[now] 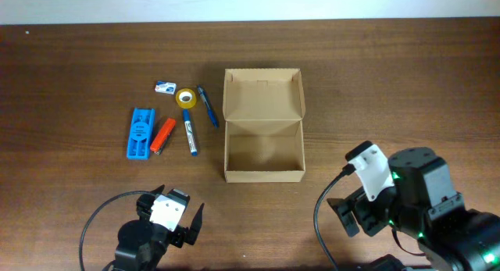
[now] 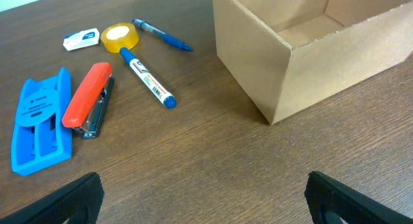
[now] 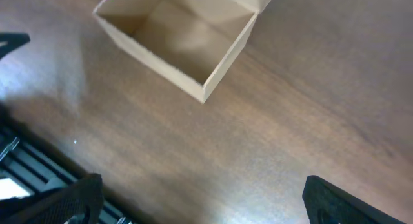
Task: Pack container
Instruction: 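Withdraw the right gripper from the box back to the right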
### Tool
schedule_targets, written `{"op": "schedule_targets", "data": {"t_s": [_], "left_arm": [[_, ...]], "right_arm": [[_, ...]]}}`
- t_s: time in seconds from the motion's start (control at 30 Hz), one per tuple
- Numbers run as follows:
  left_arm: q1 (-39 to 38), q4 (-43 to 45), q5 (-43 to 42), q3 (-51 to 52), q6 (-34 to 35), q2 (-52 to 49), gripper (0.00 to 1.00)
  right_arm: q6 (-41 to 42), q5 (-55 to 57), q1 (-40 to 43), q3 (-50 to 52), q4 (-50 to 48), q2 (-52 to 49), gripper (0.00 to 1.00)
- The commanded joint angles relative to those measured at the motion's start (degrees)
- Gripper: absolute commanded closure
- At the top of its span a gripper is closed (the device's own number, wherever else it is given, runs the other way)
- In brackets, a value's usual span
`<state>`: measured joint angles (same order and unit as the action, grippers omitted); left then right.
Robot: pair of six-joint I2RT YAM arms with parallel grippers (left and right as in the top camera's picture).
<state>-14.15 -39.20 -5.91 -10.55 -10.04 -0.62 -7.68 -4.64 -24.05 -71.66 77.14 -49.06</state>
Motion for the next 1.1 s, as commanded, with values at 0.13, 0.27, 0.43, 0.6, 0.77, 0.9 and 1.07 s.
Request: {"op": "schedule_targets", "data": {"t_s": [0.13, 0.27, 0.43, 0.6, 0.77, 0.9, 1.07], "left_arm": [[0.17, 0.17, 0.17, 0.33, 0.31, 0.28, 0.0], [0.17, 0.17, 0.17, 0.33, 0.31, 0.28, 0.0], [0.17, 0.17, 0.17, 0.33, 0.31, 0.28, 0.0], [0.17, 0.17, 0.17, 0.33, 0.31, 0.28, 0.0], [0.17, 0.17, 0.17, 0.33, 0.31, 0.28, 0.0], [0.17, 0.17, 0.17, 0.33, 0.31, 0.28, 0.0], [0.17, 0.17, 0.17, 0.33, 0.31, 0.28, 0.0]], "right_arm": [[0.02, 5.38, -0.28, -3.58, -1.6, 0.44, 0.01], [0.02, 5.4, -0.28, -3.58, -4.46, 0.44, 0.01], [0.04, 5.35, -0.28, -3.56, -5.11, 0.44, 0.01], [0.04, 5.35, -0.28, -3.56, -5.14, 0.42, 0.01], [0.04, 5.35, -0.28, -3.56, -5.11, 0.37, 0.01], [0.04, 5.35, -0.28, -3.56, -5.11, 0.37, 0.01], [0.04, 5.35, -0.28, -3.56, -5.11, 0.37, 0.01]]}}
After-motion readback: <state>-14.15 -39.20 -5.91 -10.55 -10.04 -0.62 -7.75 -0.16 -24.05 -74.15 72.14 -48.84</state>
